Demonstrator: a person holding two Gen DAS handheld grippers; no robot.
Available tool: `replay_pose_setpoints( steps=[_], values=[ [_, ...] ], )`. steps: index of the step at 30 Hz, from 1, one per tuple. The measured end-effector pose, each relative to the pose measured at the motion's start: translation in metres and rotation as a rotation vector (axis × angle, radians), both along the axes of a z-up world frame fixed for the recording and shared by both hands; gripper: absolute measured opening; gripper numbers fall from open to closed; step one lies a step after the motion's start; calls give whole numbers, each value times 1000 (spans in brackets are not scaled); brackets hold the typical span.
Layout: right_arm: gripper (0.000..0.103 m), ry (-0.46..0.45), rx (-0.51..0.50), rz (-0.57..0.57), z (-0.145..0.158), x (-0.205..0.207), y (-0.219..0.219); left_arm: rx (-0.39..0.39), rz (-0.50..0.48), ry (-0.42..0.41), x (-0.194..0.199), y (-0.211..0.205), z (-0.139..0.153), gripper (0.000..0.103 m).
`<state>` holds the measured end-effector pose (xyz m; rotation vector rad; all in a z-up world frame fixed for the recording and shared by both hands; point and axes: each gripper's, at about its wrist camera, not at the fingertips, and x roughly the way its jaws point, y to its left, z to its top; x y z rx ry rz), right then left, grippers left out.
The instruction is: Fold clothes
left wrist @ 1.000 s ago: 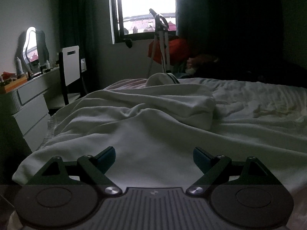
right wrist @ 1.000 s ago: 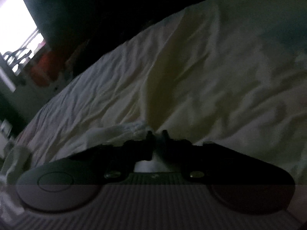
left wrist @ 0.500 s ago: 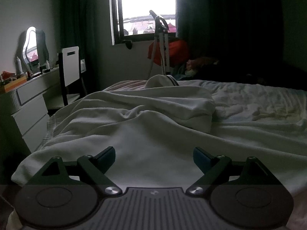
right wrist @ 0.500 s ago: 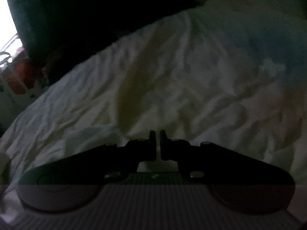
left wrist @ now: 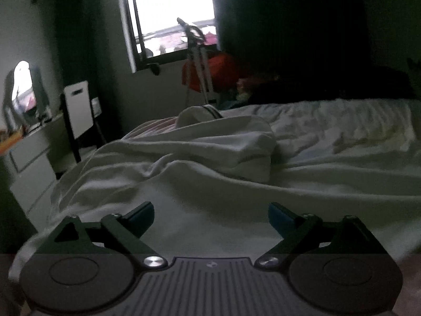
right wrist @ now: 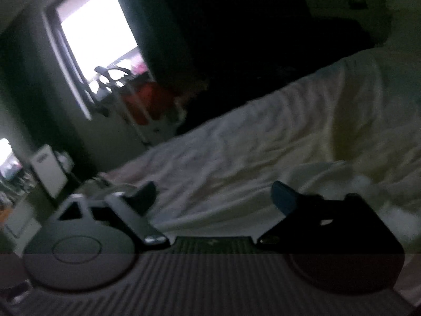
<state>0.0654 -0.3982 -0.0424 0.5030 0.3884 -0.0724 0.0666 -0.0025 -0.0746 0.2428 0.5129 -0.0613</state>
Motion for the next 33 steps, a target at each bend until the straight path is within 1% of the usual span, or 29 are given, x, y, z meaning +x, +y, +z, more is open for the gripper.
replay_pose_setpoints(
  steps=[2,4,7,8,12,13,15,18,20,21,23,24,26,27,28,30,31,33],
  values=[
    [97,21,16,-4,-4,5,6,0,-11,3,21,-9,-1,98],
    [97,49,36,-35,-12,12,8,23,-27,4,47,-23,-4,98],
    [97,98,51,-57,-34,28,8,73,-43,6,95,-54,-15,100],
    [97,112,40,-71,-42,33,8,86,-42,10,111,-64,-19,102],
    [97,165,-23,-111,-66,57,8,156,-39,14,181,-109,-44,102],
    [97,175,-29,-114,-72,64,8,169,-33,28,198,-118,-50,101],
    [97,188,4,-93,-82,75,4,177,8,53,226,-128,-61,101],
    [97,193,36,-79,-93,88,0,185,65,67,258,-130,-75,98],
    [97,196,36,-69,-99,96,1,171,103,68,273,-124,-78,87],
    [97,200,34,-63,-102,101,2,153,117,64,278,-119,-77,85],
    [97,207,35,-54,-108,107,3,104,125,48,282,-109,-69,68],
    [97,209,40,-51,-110,109,3,90,117,40,282,-104,-65,64],
    [98,213,48,-46,-114,112,4,55,126,16,282,-93,-56,31],
    [98,210,54,-47,-114,111,4,15,143,10,282,-85,-50,23],
    [98,205,59,-48,-113,110,4,-45,168,10,281,-73,-43,15],
    [97,199,74,-43,-111,105,4,-160,216,5,280,-50,-27,12],
    [97,196,82,-40,-110,103,5,-194,240,-11,277,-38,-18,11],
    [97,198,81,-38,-108,100,7,-227,294,-54,270,-13,0,10]
  ],
)
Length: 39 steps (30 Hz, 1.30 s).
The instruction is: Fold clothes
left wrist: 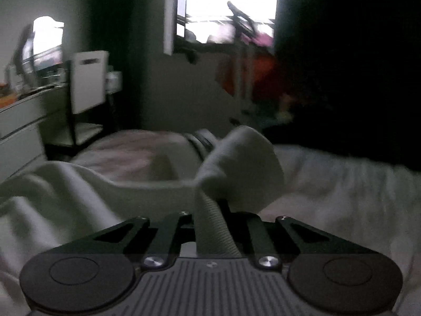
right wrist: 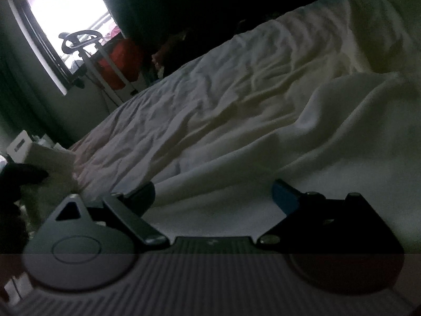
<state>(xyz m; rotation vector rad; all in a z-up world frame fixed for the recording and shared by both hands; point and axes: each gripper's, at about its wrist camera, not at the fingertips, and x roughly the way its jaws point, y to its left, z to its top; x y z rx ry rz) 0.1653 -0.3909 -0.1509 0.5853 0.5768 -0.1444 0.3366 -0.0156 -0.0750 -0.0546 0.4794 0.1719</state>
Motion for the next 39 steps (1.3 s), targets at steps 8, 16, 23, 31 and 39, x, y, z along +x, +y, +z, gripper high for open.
replay_pose_setpoints(
  steps=[8,16,23,31,39],
  values=[
    [97,12,-45,31,3,1,14,109,281,17,-15,121,17,13],
    [97,-27,-64,84,8,2,25,-17,157,100,-38,169,10,55],
    [97,-67,-72,119,17,-5,32,163,-5,-21,-110,107,41,88],
    [97,-107,-108,180,30,-17,46,24,-154,-50,-224,39,57,89],
    [97,-155,-156,258,32,-31,64,-42,-184,-67,-261,20,53,89]
  ],
)
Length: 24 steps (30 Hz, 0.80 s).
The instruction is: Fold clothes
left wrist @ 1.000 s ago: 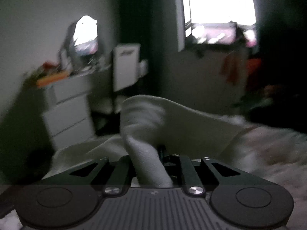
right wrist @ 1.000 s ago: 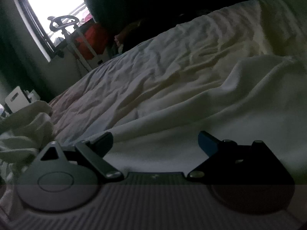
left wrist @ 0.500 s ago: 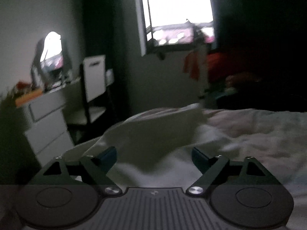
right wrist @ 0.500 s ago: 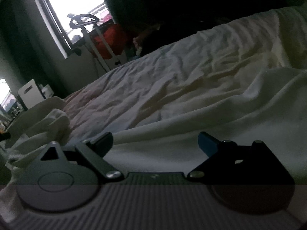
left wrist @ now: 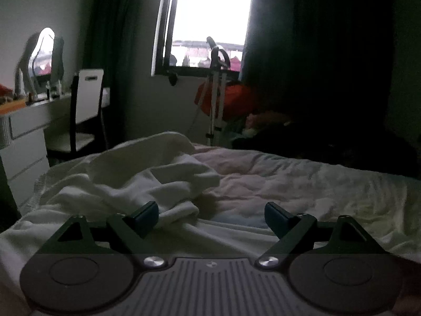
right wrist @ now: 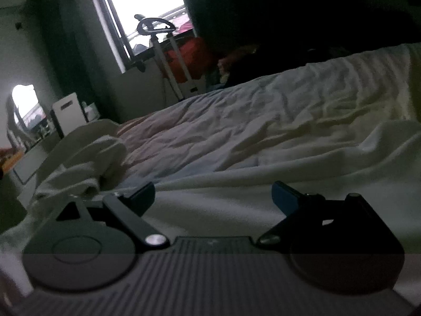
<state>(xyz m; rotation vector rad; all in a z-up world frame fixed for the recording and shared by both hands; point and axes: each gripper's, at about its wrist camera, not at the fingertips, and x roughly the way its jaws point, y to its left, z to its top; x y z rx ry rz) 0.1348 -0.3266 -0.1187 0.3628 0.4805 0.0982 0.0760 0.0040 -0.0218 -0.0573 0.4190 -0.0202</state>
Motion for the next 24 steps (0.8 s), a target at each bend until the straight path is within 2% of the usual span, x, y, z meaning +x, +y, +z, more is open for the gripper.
replay_pose_setpoints(
  steps=[7,10,15,17,20,24],
  values=[
    [97,-49,-9,75,-5,-8,14,-80,-8,12,6,23,-9,89],
    [97,-39,30,116,-9,-6,20,-105,-16,-3,3,33,-6,89],
    [97,3,105,176,-17,2,36,-231,11,26,-5,42,-15,90],
    [97,12,116,189,-18,12,49,-261,-9,39,-8,42,-19,90],
    [97,13,159,211,-15,37,69,-241,-4,30,-9,47,-25,90],
    [97,23,331,171,-25,97,95,-225,55,5,-3,66,-38,90]
  ],
)
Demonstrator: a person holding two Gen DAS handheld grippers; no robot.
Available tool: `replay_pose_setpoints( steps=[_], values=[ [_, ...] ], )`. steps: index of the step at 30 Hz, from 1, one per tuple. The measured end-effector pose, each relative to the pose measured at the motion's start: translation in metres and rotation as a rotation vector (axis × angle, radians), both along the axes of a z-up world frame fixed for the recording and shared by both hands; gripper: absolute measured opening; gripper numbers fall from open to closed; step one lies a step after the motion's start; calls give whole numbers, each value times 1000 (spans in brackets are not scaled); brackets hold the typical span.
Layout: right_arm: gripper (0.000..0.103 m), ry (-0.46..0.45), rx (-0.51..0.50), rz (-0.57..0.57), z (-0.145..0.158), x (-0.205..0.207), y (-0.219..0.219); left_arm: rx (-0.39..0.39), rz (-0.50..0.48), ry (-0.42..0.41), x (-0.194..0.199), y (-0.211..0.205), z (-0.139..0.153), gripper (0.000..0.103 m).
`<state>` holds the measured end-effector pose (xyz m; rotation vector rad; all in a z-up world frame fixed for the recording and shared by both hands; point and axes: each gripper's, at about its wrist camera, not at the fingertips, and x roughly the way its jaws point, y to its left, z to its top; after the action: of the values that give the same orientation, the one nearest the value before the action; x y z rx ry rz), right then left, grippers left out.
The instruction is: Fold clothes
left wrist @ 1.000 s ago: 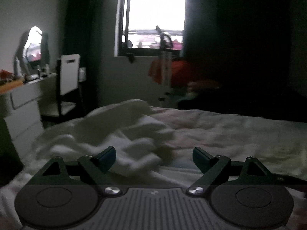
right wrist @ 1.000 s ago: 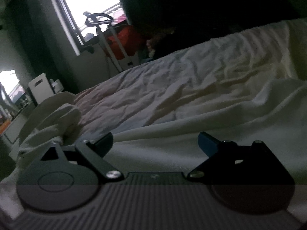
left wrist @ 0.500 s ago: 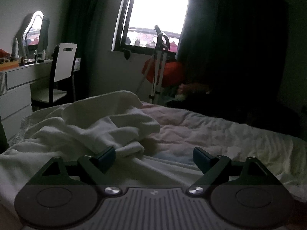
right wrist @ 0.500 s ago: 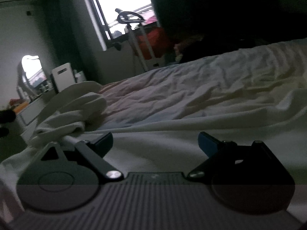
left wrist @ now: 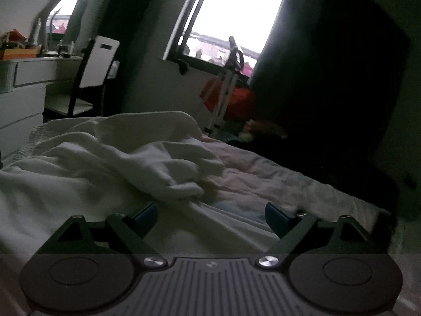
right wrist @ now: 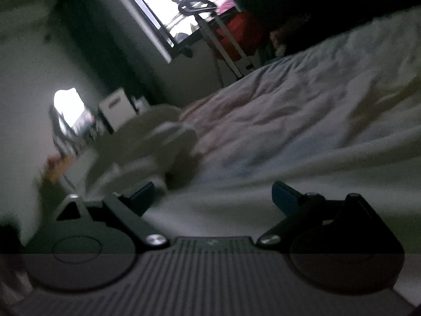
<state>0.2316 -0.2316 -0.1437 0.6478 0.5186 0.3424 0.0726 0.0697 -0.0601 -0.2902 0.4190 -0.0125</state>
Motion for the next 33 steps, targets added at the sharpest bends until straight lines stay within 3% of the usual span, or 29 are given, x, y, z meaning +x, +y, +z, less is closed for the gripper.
replay_pose_setpoints(
  steps=[2,5,9,10,12,13,14,15,23,27,30,33],
  values=[
    [97,22,76,-13,-7,37,18,2,58,11,8,12,-9,90],
    [97,-6,36,-39,-10,89,58,-21,132,35,23,28,-21,90],
    [96,48,97,-23,-17,152,97,-43,174,58,46,35,-36,90],
    [96,54,73,-19,-18,162,106,-41,173,54,50,34,-39,90],
    [61,86,1,4,-18,179,125,-36,171,57,59,31,-45,90],
    [54,117,-54,9,-16,185,133,-40,164,57,63,28,-47,90],
    [28,99,-97,8,-10,183,136,-36,153,55,66,25,-49,90],
    [24,75,-136,6,-3,179,139,-24,142,55,68,21,-51,90],
    [19,-128,-318,-214,81,125,70,40,83,-1,61,1,-53,90],
    [18,-187,-537,-430,124,92,11,64,59,-36,52,-9,-47,90],
    [19,-170,-728,-582,135,74,-29,83,40,-47,47,-17,-45,90],
    [24,-95,-840,-627,125,62,-64,108,20,-51,46,-26,-46,90]
  ],
)
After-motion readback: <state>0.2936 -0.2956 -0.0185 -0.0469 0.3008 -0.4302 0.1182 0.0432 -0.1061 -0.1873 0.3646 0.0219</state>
